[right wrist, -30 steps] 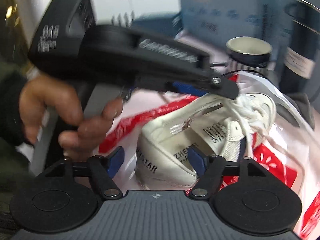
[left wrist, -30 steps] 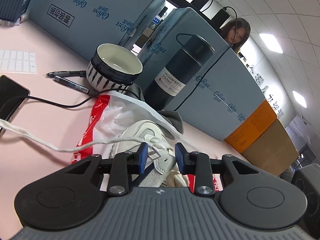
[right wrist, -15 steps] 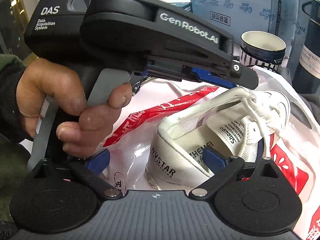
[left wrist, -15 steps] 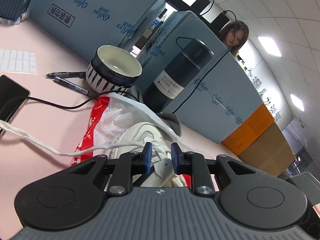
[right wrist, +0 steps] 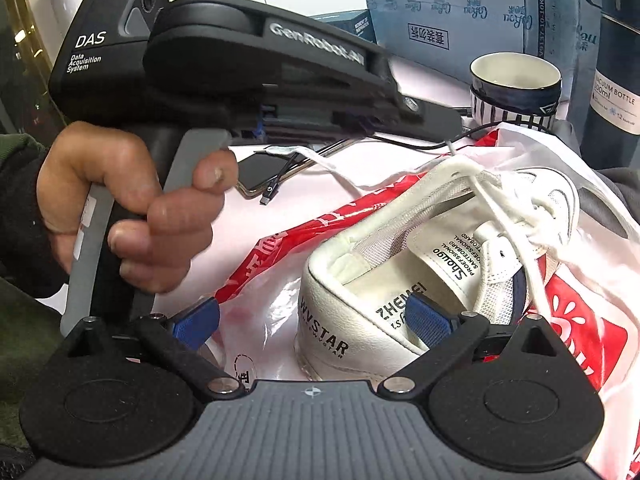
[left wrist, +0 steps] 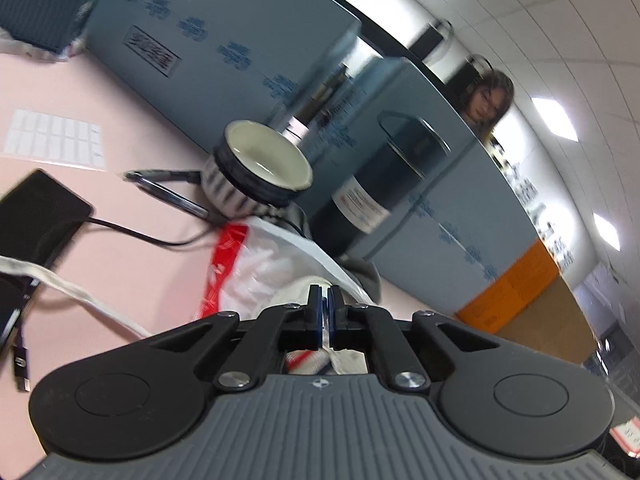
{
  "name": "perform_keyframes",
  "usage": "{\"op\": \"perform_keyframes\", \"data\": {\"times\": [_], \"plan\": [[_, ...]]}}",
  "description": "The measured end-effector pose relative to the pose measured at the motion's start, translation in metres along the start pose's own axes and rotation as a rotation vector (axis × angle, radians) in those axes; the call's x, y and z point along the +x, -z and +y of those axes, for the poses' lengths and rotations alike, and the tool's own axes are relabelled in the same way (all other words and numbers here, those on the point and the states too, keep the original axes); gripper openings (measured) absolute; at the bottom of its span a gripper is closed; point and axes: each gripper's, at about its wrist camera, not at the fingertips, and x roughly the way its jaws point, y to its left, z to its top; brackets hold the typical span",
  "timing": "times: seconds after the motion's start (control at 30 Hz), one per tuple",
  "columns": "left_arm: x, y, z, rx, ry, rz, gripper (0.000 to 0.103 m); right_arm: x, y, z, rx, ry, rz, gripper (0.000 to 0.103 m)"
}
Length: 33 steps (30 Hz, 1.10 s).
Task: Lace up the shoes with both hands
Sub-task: 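Pull the lace strand up and away from the sneaker with the left gripper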
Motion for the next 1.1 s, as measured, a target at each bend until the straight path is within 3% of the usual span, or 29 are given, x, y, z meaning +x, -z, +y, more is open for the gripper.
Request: {"op": "perform_keyframes", "data": {"times": [0.53,1.1], "plan": [[-0.027,-0.014,0.02,-0.041,-0.092,-0.094,0.002,0.002,-0.003,-0.011,0.082,-0.022,-0.036,0.1],[-0.078,-0.032,0.045,-0.084,-0.246,-0.234,0.002,0.001,-0.001,-0.011,0.127,-0.022,-0.055,0.1]]}}
